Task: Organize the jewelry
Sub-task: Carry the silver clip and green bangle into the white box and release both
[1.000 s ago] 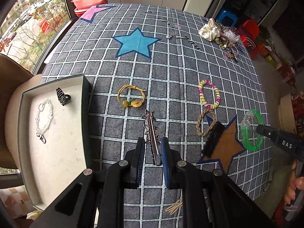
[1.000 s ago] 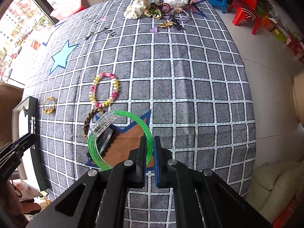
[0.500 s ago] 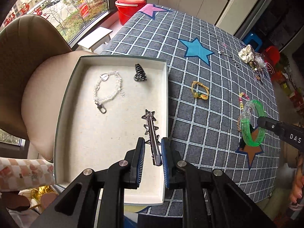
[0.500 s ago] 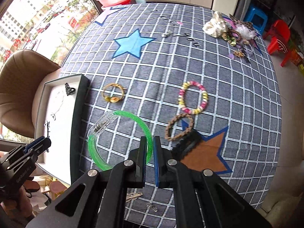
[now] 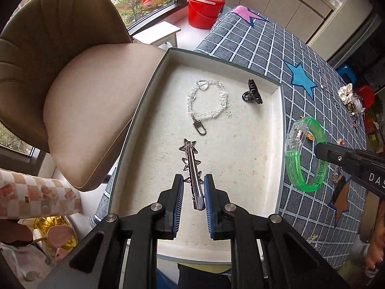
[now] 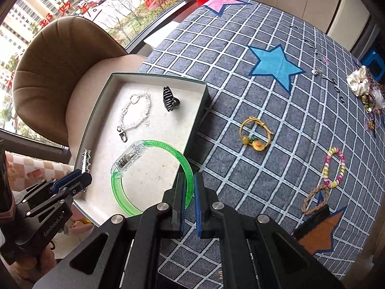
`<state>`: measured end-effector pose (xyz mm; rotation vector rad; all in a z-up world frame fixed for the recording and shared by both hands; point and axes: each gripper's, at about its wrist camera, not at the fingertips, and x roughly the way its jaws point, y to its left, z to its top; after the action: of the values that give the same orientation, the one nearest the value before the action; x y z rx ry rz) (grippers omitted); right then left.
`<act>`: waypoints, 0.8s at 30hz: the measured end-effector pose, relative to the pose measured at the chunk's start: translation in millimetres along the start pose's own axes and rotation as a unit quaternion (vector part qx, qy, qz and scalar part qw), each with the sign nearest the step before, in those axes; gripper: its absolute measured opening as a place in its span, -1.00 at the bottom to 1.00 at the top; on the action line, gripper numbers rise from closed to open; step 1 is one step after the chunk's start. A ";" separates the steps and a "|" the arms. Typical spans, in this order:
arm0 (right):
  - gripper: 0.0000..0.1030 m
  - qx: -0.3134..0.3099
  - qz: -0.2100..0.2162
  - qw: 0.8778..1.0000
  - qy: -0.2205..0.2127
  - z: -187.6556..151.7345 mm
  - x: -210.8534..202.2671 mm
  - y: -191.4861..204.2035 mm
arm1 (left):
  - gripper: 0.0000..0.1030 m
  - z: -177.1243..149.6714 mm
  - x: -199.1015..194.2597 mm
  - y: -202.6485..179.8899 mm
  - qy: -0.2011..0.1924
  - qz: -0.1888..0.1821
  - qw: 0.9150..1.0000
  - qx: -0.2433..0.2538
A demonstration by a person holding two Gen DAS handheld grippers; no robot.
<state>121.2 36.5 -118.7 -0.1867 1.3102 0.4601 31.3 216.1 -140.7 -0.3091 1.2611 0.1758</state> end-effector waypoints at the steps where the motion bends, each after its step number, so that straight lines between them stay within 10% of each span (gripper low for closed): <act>1: -0.87 -0.006 0.001 1.000 0.003 3.7 5.2 5.4 | -0.52 0.6 4.0 2.1 0.002 0.002 1.000 -0.001; 24: -0.87 -0.059 -0.050 0.996 0.040 52.9 93.9 29.0 | -0.52 38.0 67.5 5.9 0.014 0.045 0.999 0.009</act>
<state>172.9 103.6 -191.4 -0.3711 1.3465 0.4486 84.1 231.4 -195.5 -0.2402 1.3045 0.2387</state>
